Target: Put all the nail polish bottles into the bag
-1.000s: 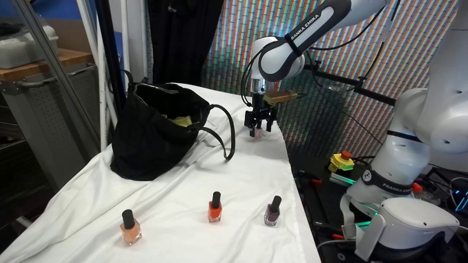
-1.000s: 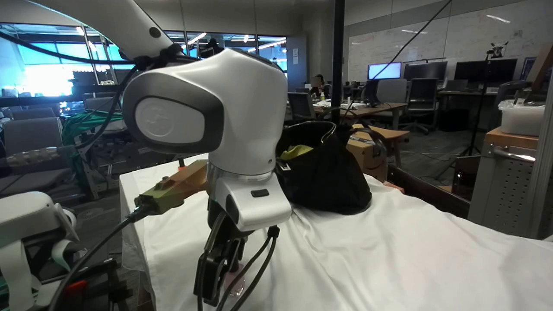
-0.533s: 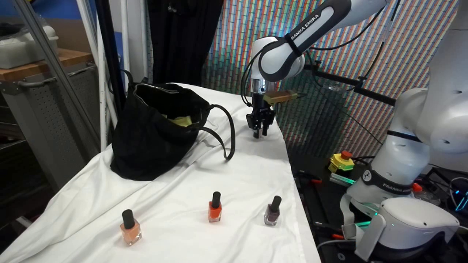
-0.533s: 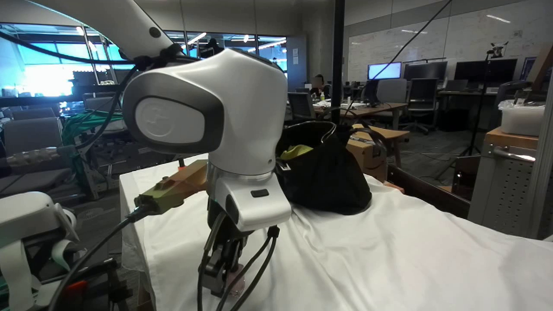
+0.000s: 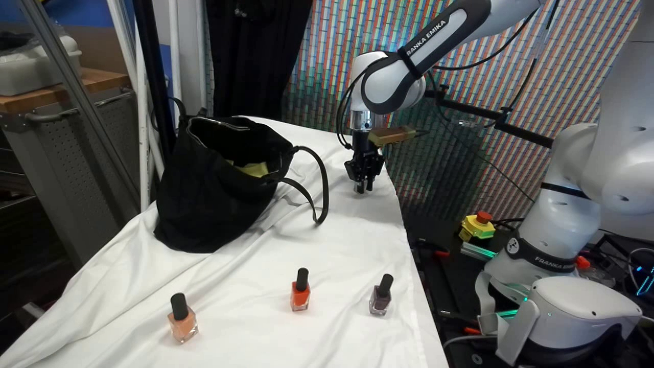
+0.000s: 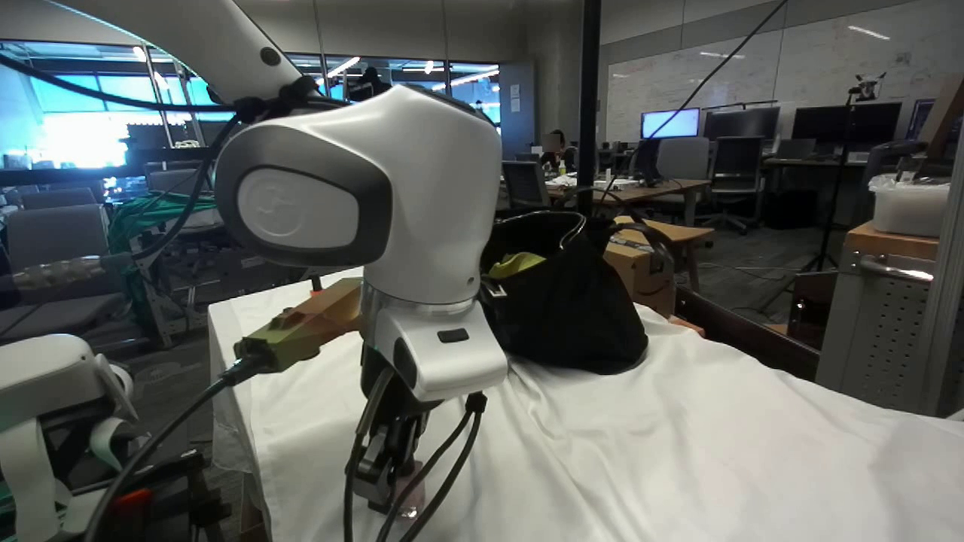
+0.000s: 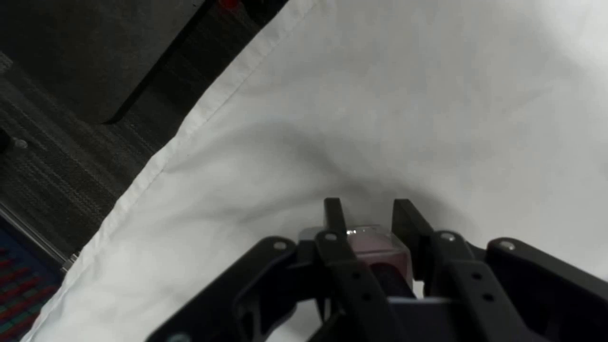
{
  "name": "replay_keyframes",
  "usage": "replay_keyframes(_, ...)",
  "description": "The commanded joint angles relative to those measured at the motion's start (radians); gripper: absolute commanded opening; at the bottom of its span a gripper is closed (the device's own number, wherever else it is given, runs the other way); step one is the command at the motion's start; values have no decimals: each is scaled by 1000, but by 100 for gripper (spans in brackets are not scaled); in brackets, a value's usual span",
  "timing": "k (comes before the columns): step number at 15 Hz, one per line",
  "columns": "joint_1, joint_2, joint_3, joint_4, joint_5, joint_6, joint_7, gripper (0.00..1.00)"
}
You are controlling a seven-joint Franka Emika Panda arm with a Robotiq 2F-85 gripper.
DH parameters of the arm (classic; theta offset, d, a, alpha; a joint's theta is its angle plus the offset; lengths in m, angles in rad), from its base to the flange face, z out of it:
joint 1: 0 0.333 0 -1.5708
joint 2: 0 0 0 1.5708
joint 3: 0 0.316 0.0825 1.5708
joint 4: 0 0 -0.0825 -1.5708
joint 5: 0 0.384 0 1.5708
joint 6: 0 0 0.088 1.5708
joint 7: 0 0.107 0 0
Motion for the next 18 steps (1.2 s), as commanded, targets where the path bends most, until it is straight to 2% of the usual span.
replay_keyframes(1, 14, -14, -1, 33, -36, -66, 17, 15)
replay_keyframes(7, 41, -27, 10, 136, -115, -156, 39, 15)
replay_keyframes(13, 79, -2, 38, 287, -164, -197, 42, 15)
replay_keyframes(18, 113, -5, 72, 362, -208, -213, 35, 15)
